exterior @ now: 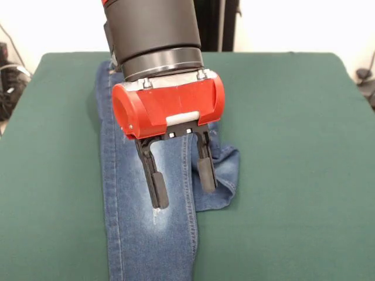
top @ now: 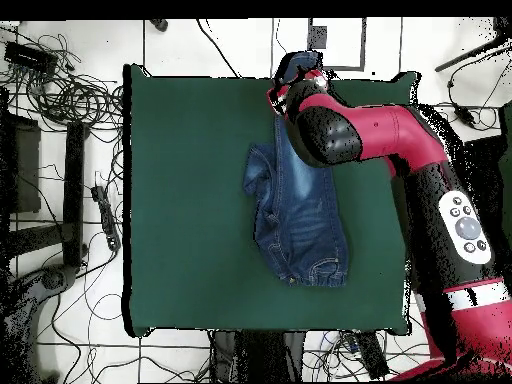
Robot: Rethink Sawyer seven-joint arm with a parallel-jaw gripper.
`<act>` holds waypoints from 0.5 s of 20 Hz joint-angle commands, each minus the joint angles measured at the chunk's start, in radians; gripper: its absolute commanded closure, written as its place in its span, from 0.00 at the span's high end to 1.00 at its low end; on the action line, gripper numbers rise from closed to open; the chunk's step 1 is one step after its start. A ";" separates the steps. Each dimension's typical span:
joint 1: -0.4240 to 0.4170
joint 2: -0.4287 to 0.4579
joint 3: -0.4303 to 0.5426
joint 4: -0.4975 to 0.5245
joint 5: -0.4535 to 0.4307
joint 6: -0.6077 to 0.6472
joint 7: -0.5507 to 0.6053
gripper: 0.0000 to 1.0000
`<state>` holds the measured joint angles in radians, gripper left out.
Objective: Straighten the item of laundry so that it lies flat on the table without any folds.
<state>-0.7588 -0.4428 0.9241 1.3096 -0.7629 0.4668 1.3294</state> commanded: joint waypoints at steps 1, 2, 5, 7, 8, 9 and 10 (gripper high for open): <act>0.138 -0.088 -0.228 -0.040 0.068 0.112 0.346 1.00; 0.138 -0.093 -0.231 -0.030 0.069 0.101 0.339 1.00; 0.149 -0.097 -0.249 -0.028 0.100 0.107 0.315 1.00; 0.156 -0.090 -0.264 -0.026 0.108 0.095 0.293 1.00; 0.159 -0.089 -0.273 -0.024 0.115 0.086 0.285 1.00; 0.163 -0.086 -0.284 -0.024 0.125 0.092 0.280 1.00; 0.169 -0.083 -0.294 -0.025 0.137 0.103 0.275 1.00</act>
<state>-0.6522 -0.5283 0.7551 1.2708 -0.6707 0.4668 1.3625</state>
